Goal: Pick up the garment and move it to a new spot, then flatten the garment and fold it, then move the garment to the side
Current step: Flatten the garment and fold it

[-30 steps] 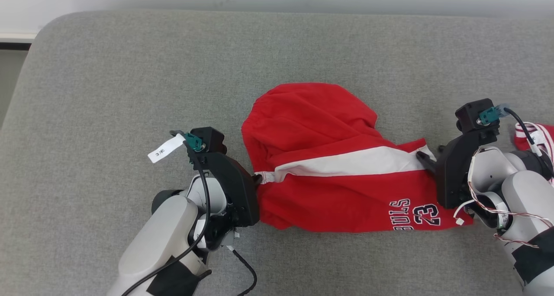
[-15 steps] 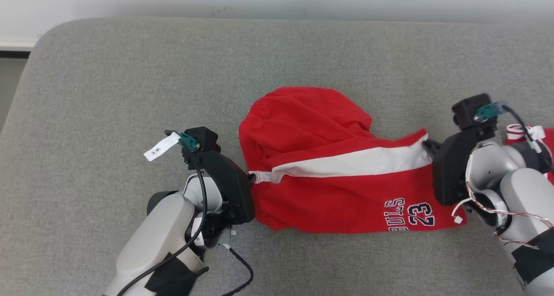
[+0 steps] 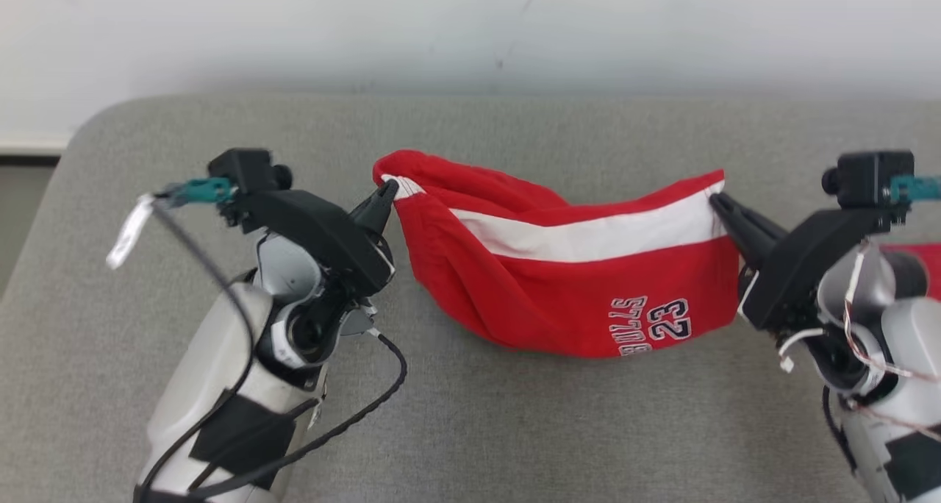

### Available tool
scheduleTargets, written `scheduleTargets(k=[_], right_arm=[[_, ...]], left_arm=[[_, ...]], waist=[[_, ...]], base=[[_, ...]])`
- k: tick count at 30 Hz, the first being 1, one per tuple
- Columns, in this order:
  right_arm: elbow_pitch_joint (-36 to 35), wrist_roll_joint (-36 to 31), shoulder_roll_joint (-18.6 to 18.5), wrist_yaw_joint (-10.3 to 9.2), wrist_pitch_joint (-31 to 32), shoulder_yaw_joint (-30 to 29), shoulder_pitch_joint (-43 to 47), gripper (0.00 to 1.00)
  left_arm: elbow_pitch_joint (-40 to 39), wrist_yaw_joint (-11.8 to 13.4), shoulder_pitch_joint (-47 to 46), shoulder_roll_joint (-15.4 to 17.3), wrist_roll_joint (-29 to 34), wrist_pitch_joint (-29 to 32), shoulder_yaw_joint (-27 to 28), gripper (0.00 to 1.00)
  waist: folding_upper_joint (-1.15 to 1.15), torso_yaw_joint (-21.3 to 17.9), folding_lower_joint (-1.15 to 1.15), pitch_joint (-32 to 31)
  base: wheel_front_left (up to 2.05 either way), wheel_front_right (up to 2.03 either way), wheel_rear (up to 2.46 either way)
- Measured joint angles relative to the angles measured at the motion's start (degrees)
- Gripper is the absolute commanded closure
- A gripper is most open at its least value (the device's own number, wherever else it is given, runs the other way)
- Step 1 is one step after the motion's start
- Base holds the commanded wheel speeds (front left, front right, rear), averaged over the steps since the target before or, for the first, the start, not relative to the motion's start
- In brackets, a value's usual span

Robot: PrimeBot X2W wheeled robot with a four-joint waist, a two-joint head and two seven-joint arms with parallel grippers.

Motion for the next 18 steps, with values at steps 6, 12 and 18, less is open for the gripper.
scheduleTargets(k=[6, 12, 18], right_arm=[[-5.9, 5.2, 1.7, 0.09, -0.1, -2.4, 6.5, 1.00], [-20.5, 12.4, 3.8, -1.03, 1.4, -5.9, 17.5, 1.00], [-19.9, 14.2, 5.6, -2.63, 4.8, -3.6, 16.7, 1.00]], left_arm=[[-8.8, -4.1, 9.0, 0.9, -5.5, -0.2, 3.3, 1.00], [-25.3, -5.4, 24.1, 4.8, -11.9, 4.3, 4.3, 1.00], [-28.3, -2.3, 25.0, 4.5, -12.8, 6.3, 4.9, 1.00]], waist=[[0.00, -1.1, 0.00, -4.4], [-0.01, -3.2, -0.02, -9.0], [-0.01, -5.1, -0.02, -9.4]], base=[[0.00, 0.00, 0.00], [0.00, 0.00, 0.00], [0.00, 0.00, 0.00]])
